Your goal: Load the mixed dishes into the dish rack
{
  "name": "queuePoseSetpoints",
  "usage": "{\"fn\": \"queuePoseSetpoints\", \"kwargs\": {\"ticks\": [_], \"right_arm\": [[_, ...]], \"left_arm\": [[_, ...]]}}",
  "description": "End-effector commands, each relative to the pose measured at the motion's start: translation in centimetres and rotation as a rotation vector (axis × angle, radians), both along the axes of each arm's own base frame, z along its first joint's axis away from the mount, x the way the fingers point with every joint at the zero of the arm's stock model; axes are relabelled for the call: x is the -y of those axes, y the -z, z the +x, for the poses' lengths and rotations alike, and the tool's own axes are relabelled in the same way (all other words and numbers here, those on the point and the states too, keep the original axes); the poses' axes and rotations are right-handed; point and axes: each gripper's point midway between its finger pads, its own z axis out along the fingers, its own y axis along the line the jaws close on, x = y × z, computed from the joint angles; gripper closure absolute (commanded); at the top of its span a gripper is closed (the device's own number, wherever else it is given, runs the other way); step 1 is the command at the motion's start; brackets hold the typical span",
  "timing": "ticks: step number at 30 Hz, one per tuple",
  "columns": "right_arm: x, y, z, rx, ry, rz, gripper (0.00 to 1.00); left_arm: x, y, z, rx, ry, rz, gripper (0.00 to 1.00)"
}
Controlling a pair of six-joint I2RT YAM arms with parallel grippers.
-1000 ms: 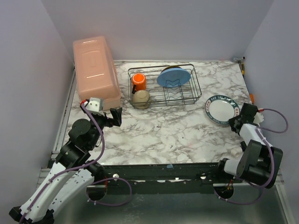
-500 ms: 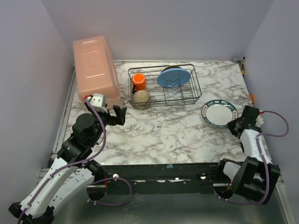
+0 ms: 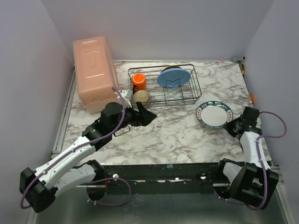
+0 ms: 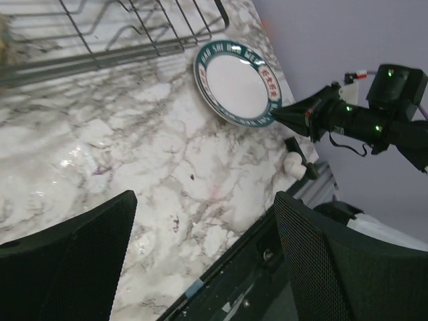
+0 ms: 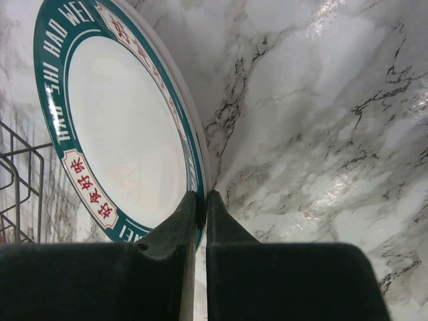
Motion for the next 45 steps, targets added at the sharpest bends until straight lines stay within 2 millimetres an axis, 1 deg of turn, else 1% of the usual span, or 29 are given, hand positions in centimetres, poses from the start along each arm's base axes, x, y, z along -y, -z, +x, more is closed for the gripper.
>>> {"fn": "queuePoseSetpoints", "kwargs": {"ticks": [1,2,3,4,7,8,11,12,15,17,19,23,26,31,33,35,37,40,42,43,44,45], "right_arm": [[0.1,0.2,-0.6,-0.030,0.010,-0.003,1.00],[0.1,0.2,-0.6,-0.029,0.012,-0.003,1.00],[0.1,-0.1,-0.4,-0.017,0.010,-0.007,1.00],[0.3,-0.4,-0.2,-0.005,0.010,-0.018,1.00],[1.6,-1.1,-0.2,-0.038,0.030,-0.077,1.00],[2.4,-1.0,-0.5,-0.066,0.055,-0.107,1.00],[3.6,-0.4,-0.8,-0.120,0.080,-0.157,1.00],[3.9,0.1,-0.9,-0.149,0.088,-0.165,1.00],[4.2,0.4,-0.8,-0.202,0.072,-0.161,1.00],[4.3,-0.2,-0.3,-0.196,0.059,-0.174,1.00],[4.5,-1.4,-0.1,-0.184,0.055,-0.200,1.00],[4.1,-2.8,0.4,-0.179,0.020,-0.207,1.00],[4.0,-3.7,0.5,-0.177,-0.012,-0.219,1.00],[4.0,-3.9,0.3,-0.216,-0.050,-0.232,1.00],[3.5,-4.0,0.7,-0.195,-0.068,-0.210,1.00],[2.4,-3.6,1.1,-0.172,-0.095,-0.155,1.00],[1.4,-3.2,1.6,-0.145,-0.110,-0.101,1.00],[0.6,-3.0,1.8,-0.120,-0.121,-0.064,1.00],[0.6,-3.2,1.6,-0.112,-0.101,-0.061,1.00],[0.6,-3.6,1.6,-0.100,-0.094,-0.063,1.00],[0.5,-4.0,1.4,-0.085,-0.092,-0.067,1.00],[0.3,-4.4,1.4,-0.066,-0.096,-0.066,1.00]], "left_arm": [[4.5,-0.8,-1.7,-0.012,0.132,-0.064,0.17],[5.2,-0.1,-1.9,-0.019,0.144,-0.041,0.17],[5.8,-0.2,-1.8,-0.003,0.152,-0.042,0.18],[6.6,0.3,-2.0,-0.002,0.166,-0.026,0.18],[8.7,1.2,-2.4,0.019,0.196,0.026,0.21],[9.2,1.5,-2.5,0.026,0.198,0.048,0.21],[10.7,2.1,-3.0,0.051,0.201,0.118,0.22],[11.0,2.3,-3.0,0.053,0.200,0.136,0.22],[11.5,2.4,-3.6,0.068,0.214,0.190,0.22],[11.6,2.0,-3.8,0.090,0.218,0.204,0.22],[11.6,1.7,-3.7,0.107,0.216,0.203,0.22],[12.3,1.4,-3.3,0.139,0.230,0.212,0.22],[13.8,1.2,-3.4,0.152,0.274,0.208,0.22],[15.6,1.6,-3.1,0.157,0.315,0.214,0.22],[16.6,1.1,-3.3,0.200,0.349,0.207,0.22],[17.6,1.1,-3.5,0.284,0.378,0.235,0.22],[18.4,1.4,-3.3,0.372,0.384,0.302,0.20],[19.6,3.1,-2.9,0.464,0.398,0.412,0.17],[20.3,4.4,-2.9,0.432,0.424,0.453,0.16],[20.5,5.0,-3.0,0.388,0.426,0.462,0.16],[20.8,5.1,-3.2,0.355,0.428,0.451,0.16],[20.8,5.6,-3.6,0.301,0.431,0.444,0.17]]}}
